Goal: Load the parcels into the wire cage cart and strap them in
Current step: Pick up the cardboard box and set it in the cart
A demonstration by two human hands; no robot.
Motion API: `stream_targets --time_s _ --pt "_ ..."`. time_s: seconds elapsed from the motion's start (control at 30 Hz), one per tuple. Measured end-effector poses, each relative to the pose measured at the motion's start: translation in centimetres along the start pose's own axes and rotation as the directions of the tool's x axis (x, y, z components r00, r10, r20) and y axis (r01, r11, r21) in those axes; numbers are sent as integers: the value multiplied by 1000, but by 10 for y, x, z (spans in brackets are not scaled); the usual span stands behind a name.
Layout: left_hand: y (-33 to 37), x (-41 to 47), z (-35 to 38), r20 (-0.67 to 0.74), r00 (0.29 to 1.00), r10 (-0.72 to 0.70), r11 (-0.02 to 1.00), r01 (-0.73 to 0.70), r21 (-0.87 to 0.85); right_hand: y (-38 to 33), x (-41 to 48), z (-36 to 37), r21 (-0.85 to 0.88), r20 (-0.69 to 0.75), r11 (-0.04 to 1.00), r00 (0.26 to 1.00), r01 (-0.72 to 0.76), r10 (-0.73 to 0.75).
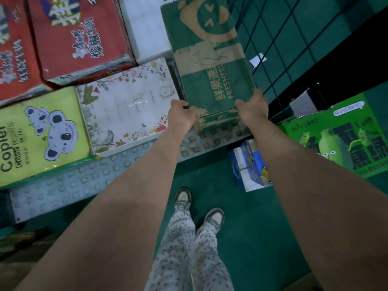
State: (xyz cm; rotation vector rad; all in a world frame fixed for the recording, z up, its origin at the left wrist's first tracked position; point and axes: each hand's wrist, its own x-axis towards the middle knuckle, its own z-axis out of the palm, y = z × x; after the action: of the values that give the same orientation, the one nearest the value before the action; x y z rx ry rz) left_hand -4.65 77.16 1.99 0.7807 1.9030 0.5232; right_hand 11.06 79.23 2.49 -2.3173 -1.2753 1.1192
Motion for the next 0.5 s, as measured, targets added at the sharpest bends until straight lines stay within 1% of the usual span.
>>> stream_targets --time_s 0.1,0.17,0.23,0.3,0.37,0.43,0.5 --pt "19 -32 -22 46 999 27 1000 -27 -1 -18 -35 -16 64 24 998 1000 -2 1" --pt "31 -57 -36 64 996 54 999 -54 -1 -35 -62 -28 58 45 998 999 27 -29" --pt "41 -80 -50 126 990 59 998 -59 -2 -45 -86 -37 107 83 994 996 35 -44" --pt "40 -103 -66 185 983 6 1000 -6 0 -48 -119 -41 194 152 981 988 -24 -6" --pt "39 -123 -76 225 974 -17 999 6 48 -43 -144 -44 245 183 963 981 -114 69" --pt "32 -139 -84 287 958 -25 997 1 83 -32 -172 -44 335 226 915 962 -224 152" --pt "30 -151 -88 336 941 -37 995 4 97 -25 -195 -43 420 232 864 953 -278 194"
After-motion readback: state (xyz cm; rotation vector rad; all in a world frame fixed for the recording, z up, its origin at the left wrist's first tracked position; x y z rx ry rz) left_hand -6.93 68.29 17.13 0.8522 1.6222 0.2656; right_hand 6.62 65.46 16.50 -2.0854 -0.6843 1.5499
